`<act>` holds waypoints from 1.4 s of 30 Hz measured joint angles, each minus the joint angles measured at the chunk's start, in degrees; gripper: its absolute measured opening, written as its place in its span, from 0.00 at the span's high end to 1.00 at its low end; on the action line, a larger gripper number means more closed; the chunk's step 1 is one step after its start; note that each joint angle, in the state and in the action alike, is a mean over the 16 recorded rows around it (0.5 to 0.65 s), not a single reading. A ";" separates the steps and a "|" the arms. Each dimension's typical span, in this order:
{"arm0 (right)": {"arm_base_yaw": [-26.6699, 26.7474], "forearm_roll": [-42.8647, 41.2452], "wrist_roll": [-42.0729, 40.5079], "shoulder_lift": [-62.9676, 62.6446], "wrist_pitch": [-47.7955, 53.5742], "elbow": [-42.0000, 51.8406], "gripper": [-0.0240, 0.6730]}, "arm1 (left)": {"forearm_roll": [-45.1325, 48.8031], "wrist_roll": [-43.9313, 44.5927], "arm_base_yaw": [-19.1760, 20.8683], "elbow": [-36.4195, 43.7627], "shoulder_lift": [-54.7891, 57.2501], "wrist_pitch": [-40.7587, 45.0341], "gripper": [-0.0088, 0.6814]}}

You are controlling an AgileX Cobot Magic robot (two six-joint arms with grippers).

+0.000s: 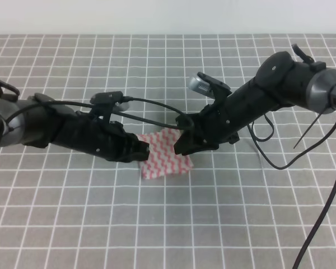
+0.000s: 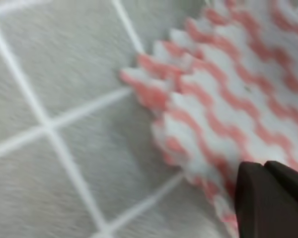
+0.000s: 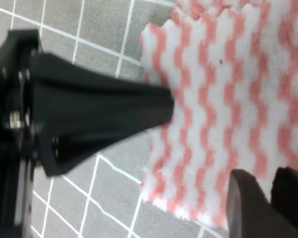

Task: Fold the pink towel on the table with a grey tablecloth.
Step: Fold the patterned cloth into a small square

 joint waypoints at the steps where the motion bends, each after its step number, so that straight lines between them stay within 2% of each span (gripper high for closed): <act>1: 0.00 -0.06 -0.02 0.00 -0.01 0.00 0.82 | -0.18 0.25 0.00 0.00 -0.03 -1.15 0.99; 11: 0.00 -0.95 -0.16 0.00 0.25 0.00 0.82 | -6.49 7.15 -0.01 0.00 -0.10 -8.12 0.99; 21: 0.04 -3.12 0.17 0.00 1.05 0.00 0.82 | -13.18 13.92 0.00 -0.27 -0.05 -8.67 0.99; 35: 0.08 -6.71 0.95 1.25 3.46 -0.04 0.82 | -13.67 14.46 0.00 -0.47 -0.12 -7.96 0.99; 42: 0.08 -7.99 1.56 1.94 5.05 -1.42 0.87 | -13.67 14.46 0.00 -0.47 -0.12 -7.39 0.99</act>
